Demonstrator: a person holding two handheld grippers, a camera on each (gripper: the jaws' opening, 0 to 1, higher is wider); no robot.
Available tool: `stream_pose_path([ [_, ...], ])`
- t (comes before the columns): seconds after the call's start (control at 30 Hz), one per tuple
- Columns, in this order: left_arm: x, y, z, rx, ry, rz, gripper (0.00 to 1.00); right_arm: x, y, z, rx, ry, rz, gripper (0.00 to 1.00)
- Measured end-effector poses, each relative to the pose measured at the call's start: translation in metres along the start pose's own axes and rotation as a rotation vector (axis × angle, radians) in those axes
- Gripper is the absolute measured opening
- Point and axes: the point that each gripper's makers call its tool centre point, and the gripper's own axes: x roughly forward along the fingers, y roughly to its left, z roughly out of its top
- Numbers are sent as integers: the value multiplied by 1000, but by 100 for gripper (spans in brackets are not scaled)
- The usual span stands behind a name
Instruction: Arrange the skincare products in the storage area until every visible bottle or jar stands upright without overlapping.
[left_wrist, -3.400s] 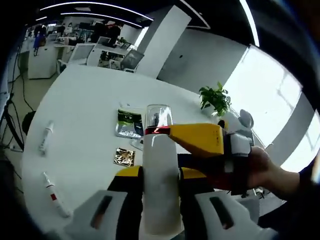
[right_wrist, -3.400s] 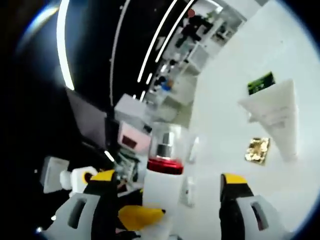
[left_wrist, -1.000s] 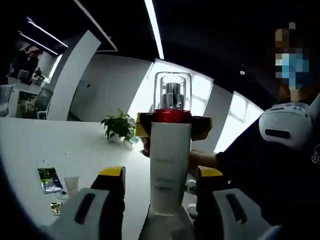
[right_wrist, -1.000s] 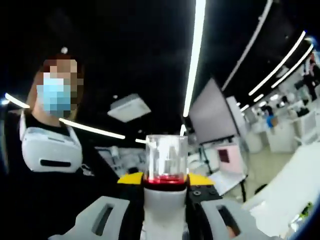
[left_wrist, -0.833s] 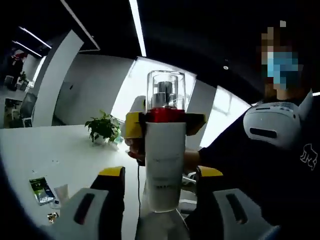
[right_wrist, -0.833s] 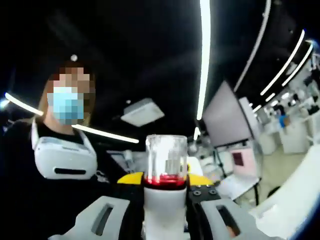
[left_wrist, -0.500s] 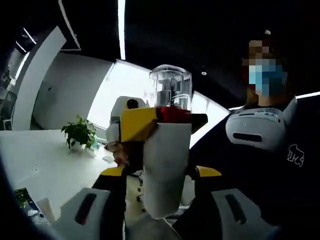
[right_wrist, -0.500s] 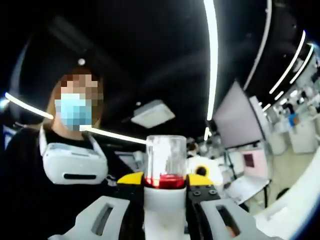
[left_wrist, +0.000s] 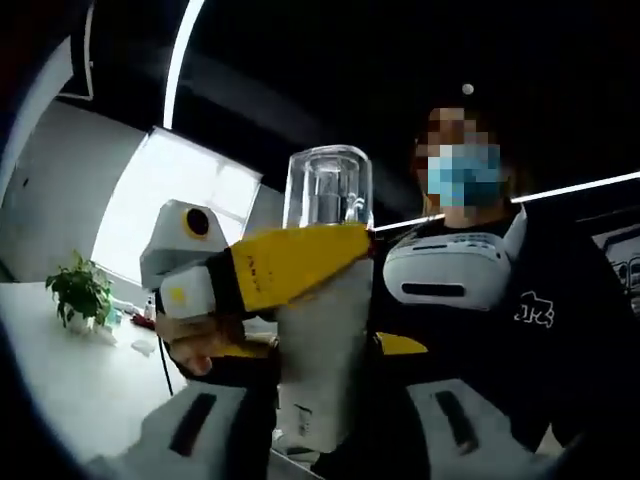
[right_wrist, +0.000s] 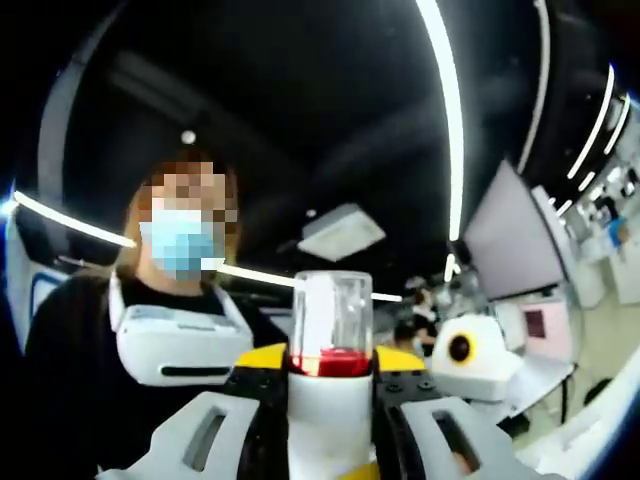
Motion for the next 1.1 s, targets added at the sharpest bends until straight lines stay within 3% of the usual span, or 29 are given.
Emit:
stream_pose_path([
  [0.1,0,-4,4,-3,-19,-38,32,4,5,1,-3,-4,24,24],
  [0.17,0,-4,5,6,-17,-28,32,4,4,2,-11,-6,23,24],
  [0.3,1,-2,5,31,-3,13,32,3,6,1,-23,2,22,24],
  [0.43,7,-2,10,-15,-18,46,31,1,10,7,-13,-22,56,25],
  [0.5,9,1,9,19,-6,83,30,1,13,8,-13,-25,82,25],
  [0.6,9,3,10,-5,-11,115,30,-2,10,10,0,-37,74,26],
  [0.83,-8,27,11,33,5,313,29,-18,-10,16,-94,-25,-104,26],
  [0.9,-15,36,12,51,12,394,29,-25,-20,19,-127,-16,-192,27],
  [1.1,-46,64,9,92,112,666,29,-48,-43,23,-217,17,-419,24],
])
